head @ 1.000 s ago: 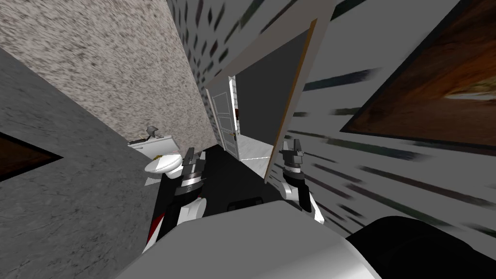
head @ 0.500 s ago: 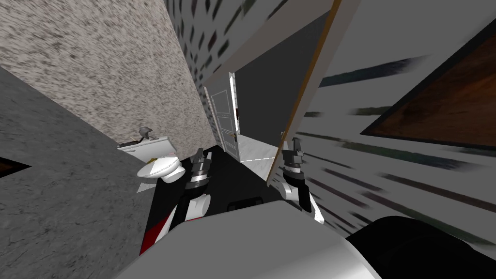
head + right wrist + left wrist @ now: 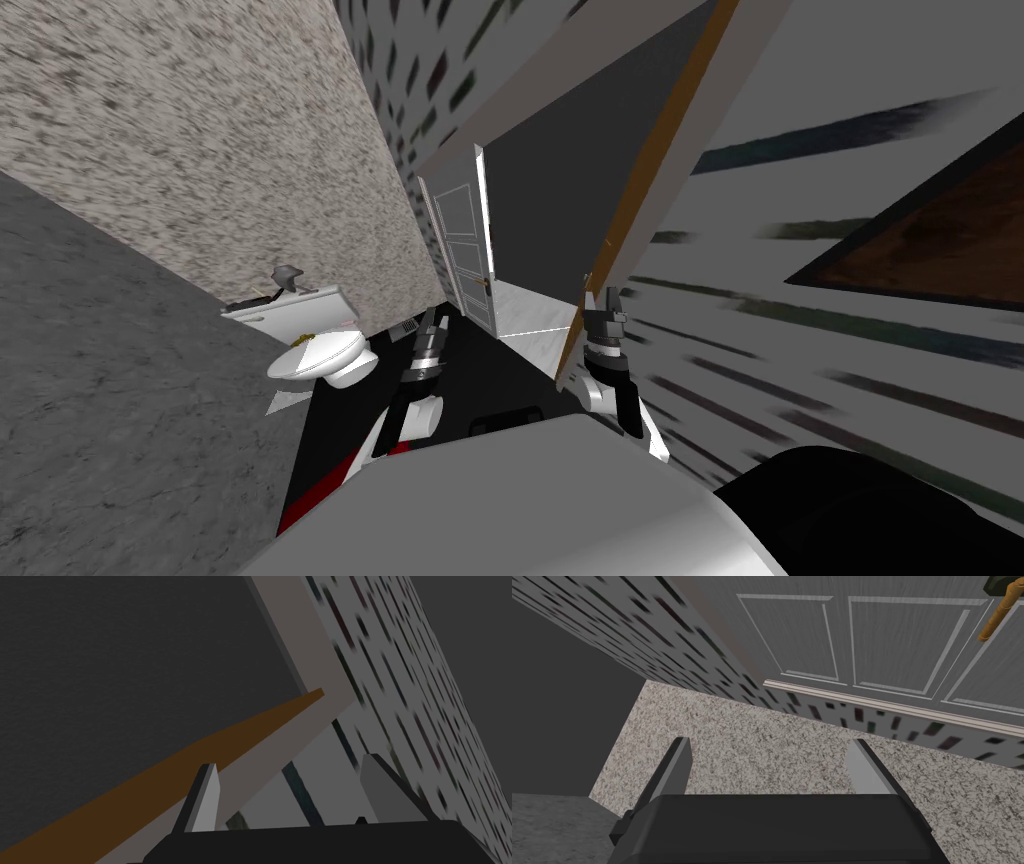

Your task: Push the door open

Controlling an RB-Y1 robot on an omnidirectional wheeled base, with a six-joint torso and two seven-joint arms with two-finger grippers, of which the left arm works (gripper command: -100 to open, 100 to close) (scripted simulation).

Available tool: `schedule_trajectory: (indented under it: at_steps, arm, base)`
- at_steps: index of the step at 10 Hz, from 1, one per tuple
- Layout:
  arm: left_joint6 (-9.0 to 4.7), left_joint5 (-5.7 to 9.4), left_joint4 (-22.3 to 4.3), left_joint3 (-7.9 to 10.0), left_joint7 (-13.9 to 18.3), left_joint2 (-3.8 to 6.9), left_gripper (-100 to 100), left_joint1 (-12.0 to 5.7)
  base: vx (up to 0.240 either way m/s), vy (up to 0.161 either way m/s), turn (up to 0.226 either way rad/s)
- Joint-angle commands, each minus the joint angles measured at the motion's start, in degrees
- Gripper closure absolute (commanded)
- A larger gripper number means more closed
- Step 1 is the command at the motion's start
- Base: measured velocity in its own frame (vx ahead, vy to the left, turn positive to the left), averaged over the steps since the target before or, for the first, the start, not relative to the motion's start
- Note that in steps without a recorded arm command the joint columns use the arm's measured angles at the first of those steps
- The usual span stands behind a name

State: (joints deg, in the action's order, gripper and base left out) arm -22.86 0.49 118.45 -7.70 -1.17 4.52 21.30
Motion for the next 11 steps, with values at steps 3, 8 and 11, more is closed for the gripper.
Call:
schedule_trajectory:
  at_steps: [3,8,11]
  arm:
    - [0.29,-0.77,-4.00,-1.24,0.89,0.19,-100,-2.60]
    - [0.40,-1.87,-10.99,-3.07,2.68,0.70,-100,-6.85]
    - [0.48,-2.65,-15.90,-4.36,3.94,0.88,-100,-9.85]
  base:
    - [0.102,0.083,-0.023]
    - [0.105,0.095,-0.036]
    - [0.111,0.092,-0.034]
